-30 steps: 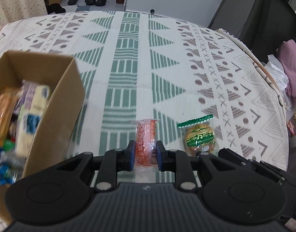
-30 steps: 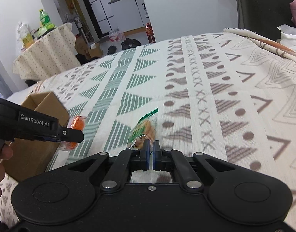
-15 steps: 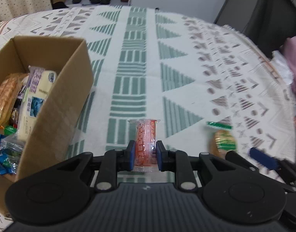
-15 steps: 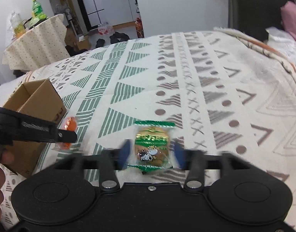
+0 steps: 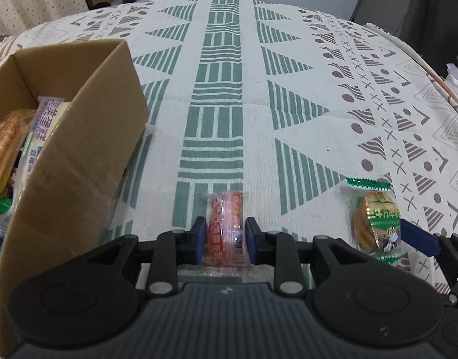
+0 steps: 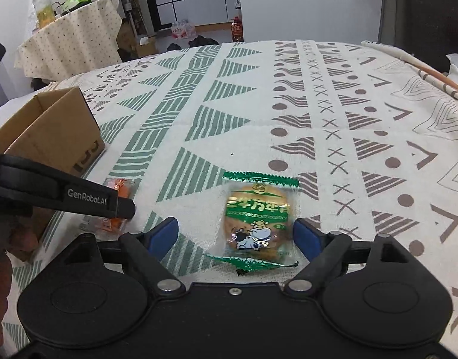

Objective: Organize snacks
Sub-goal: 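Grasp the red sausage with the left tool while the right tool grasps the green-wrapped cake, then carry both snacks over the cardboard box and open both tools to drop them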

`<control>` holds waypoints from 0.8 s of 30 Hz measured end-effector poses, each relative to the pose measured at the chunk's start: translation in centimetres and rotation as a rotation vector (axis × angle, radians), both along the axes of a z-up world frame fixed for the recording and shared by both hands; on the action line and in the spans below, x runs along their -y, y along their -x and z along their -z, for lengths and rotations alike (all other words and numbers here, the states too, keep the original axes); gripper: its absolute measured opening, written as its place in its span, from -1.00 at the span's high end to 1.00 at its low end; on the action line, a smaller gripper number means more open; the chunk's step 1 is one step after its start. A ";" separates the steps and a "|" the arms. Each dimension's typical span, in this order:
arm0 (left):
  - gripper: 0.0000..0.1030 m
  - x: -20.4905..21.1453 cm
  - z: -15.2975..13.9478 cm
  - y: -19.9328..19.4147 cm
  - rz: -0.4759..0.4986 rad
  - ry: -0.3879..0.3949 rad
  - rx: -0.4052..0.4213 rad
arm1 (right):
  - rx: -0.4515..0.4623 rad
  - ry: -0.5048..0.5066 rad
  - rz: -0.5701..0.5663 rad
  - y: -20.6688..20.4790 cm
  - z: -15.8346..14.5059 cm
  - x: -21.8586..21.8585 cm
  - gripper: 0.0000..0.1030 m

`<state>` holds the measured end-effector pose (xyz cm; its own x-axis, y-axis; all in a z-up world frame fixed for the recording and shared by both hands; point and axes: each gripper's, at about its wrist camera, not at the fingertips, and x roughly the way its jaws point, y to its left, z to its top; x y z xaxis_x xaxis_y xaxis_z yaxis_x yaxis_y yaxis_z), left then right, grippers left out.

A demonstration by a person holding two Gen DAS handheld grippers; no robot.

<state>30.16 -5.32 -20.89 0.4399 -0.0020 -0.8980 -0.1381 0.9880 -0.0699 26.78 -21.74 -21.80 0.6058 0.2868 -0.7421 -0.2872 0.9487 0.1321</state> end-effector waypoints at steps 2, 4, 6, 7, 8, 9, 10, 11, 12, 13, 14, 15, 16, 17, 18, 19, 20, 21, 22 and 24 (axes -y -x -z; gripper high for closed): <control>0.44 -0.1 0.0 0.0 -0.001 0.000 0.000 | 0.004 0.017 -0.010 0.0 0.1 -0.3 -0.62; 0.42 0.0 0.1 0.0 0.002 -0.011 0.003 | 0.005 0.040 -0.010 0.0 0.2 -0.5 -0.62; 0.42 0.1 0.1 0.1 0.008 -0.019 0.008 | -0.006 0.066 0.020 -0.4 0.6 -0.4 -0.62; 0.42 0.2 0.1 0.2 0.011 -0.023 0.010 | -0.008 0.078 0.044 -0.6 0.7 -0.2 -0.61; 0.43 0.3 0.1 0.3 0.019 -0.033 0.012 | -0.009 0.077 0.056 -0.8 0.8 0.1 -0.58; 0.45 0.6 0.1 0.4 0.032 -0.051 0.014 | -0.007 0.072 0.061 -0.8 0.8 0.3 -0.52; 0.54 0.7 0.1 0.6 0.043 -0.059 0.017 | 0.001 0.079 0.063 -0.7 0.8 0.4 -0.33; 0.55 0.8 0.0 0.7 0.047 -0.053 0.017 | 0.007 0.083 0.061 -0.5 0.6 0.5 -0.06; 0.56 0.8 -0.2 0.8 0.046 -0.045 0.015 | 0.005 0.078 0.062 -0.4 0.4 0.6 0.03; 0.57 0.8 -0.3 0.9 0.047 -0.039 0.013 | -0.001 0.070 0.063 -0.2 0.3 0.8 0.06; 0.57 0.8 -0.4 1.0 0.054 -0.034 0.014 | -0.004 0.067 0.061 -0.1 0.2 0.9 0.07; 0.58 0.7 -0.6 1.1 0.054 -0.031 0.016 | -0.004 0.070 0.059 0.1 0.1 0.9 0.07; 0.58 0.7 -0.8 1.3 0.053 -0.028 0.021 | -0.001 0.082 0.061 0.3 -0.1 0.8 0.07; 0.59 0.6 -1.0 1.4 0.051 -0.030 0.026 | 0.004 0.091 0.065 0.4 -0.3 0.8 0.07; 0.60 0.6 -1.3 1.6 0.049 -0.031 0.031 | 0.007 0.084 0.070 0.5 -0.7 0.9 0.07; 0.62 0.6 -1.7 1.7 0.049 -0.025 0.036 | 0.013 0.071 0.073 0.6 -1.2 1.0 0.07; 0.64 0.5 -2.3 1.8 0.048 -0.015 0.044 | 0.025 0.064 0.076 0.6 -1.8 1.1 0.07; 0.65 0.4 -2.9 2.0 0.054 -0.008 0.055 | 0.037 0.065 0.079 0.7 -2.4 1.1 0.07; 0.67 0.4 -3.6 2.2 0.063 -0.007 0.070 | 0.048 0.064 0.083 0.8 -3.0 1.1 0.07; 0.67 0.4 -5.2 2.6 0.082 0.000 0.110 | 0.062 0.054 0.086 1.3 -4.3 1.1 0.07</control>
<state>27.60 -5.69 -15.66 0.5344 -0.0424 -0.8442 -0.0480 0.9956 -0.0804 25.53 -22.80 -17.54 0.6720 0.1921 -0.7152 -0.2102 0.9755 0.0646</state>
